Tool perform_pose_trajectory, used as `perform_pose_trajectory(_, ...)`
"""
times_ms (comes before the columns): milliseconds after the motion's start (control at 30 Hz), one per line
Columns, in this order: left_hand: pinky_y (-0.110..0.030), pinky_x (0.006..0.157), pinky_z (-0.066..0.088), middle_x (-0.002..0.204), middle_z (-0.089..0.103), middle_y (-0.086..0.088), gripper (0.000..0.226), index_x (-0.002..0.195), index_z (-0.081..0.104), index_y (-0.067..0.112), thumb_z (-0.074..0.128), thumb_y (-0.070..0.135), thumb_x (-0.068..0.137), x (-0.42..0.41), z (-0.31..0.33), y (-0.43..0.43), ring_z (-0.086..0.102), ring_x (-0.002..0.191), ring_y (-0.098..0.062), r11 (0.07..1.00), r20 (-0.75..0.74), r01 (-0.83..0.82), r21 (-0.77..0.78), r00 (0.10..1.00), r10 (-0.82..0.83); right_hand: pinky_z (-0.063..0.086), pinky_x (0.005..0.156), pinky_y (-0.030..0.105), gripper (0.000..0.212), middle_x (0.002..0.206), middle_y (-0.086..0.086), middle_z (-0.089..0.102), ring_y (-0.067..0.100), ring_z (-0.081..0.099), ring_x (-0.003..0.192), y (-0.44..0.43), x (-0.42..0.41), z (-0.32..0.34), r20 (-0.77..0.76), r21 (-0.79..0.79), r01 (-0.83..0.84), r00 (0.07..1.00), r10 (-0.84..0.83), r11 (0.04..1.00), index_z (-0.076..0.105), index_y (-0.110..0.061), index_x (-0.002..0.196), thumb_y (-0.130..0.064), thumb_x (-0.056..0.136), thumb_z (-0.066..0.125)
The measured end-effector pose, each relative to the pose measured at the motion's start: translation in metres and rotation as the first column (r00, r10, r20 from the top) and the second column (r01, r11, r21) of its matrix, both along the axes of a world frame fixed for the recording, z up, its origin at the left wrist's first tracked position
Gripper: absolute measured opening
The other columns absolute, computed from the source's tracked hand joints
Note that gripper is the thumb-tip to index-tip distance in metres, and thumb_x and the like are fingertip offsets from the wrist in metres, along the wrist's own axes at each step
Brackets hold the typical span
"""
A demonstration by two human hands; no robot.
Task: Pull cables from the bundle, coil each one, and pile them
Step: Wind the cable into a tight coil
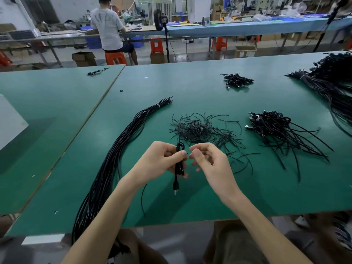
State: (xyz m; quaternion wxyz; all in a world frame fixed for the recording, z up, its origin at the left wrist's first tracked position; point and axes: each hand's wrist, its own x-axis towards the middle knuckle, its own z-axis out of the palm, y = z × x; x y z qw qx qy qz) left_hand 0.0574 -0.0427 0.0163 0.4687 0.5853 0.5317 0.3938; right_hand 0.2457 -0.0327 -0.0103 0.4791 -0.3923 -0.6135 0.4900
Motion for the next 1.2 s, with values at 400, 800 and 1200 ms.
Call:
perform_pose_trajectory(400, -0.030, 0.060, 0.061, 0.074, 0.077, 0.000, 0.023, 0.082, 0.071, 0.012, 0.059, 0.015, 0.102, 0.021, 0.000, -0.003, 0.073, 0.066, -0.016, 0.954, -0.151, -0.162, 0.254, 0.967, 0.204, 0.060, 0.089, 0.037, 0.042, 0.117, -0.002, 0.076, 0.016, 0.072, 0.109, -0.012, -0.011, -0.011, -0.090, -0.224, -0.269, 0.963, 0.254, 0.937, 0.064, -0.017, 0.125, -0.044, 0.093, 0.065)
perform_pose_trajectory(800, -0.028, 0.077, 0.045, 0.101, 0.075, -0.006, 0.030, 0.118, 0.076, 0.016, 0.071, 0.031, 0.092, 0.002, -0.005, -0.003, 0.063, 0.090, -0.013, 0.996, 0.362, -0.030, 0.089, 0.932, -0.005, 0.045, 0.057, 0.023, 0.040, 0.082, 0.010, 0.066, 0.017, 0.056, 0.065, -0.013, -0.003, -0.006, -0.419, -0.305, -0.418, 0.865, 0.274, 0.856, 0.060, 0.010, 0.123, -0.024, 0.102, 0.059)
perform_pose_trajectory(1200, -0.033, 0.067, 0.036, 0.077, 0.061, -0.005, 0.052, 0.089, 0.077, 0.019, 0.095, 0.056, 0.058, -0.004, -0.024, 0.001, 0.055, 0.067, -0.018, 0.996, 0.426, -0.050, 0.076, 0.905, 0.013, 0.039, 0.058, 0.021, 0.048, 0.076, 0.004, 0.053, 0.011, 0.043, 0.064, -0.016, -0.004, -0.009, -0.610, -0.341, -0.557, 0.744, 0.272, 0.758, 0.051, 0.018, 0.130, -0.020, 0.101, 0.059)
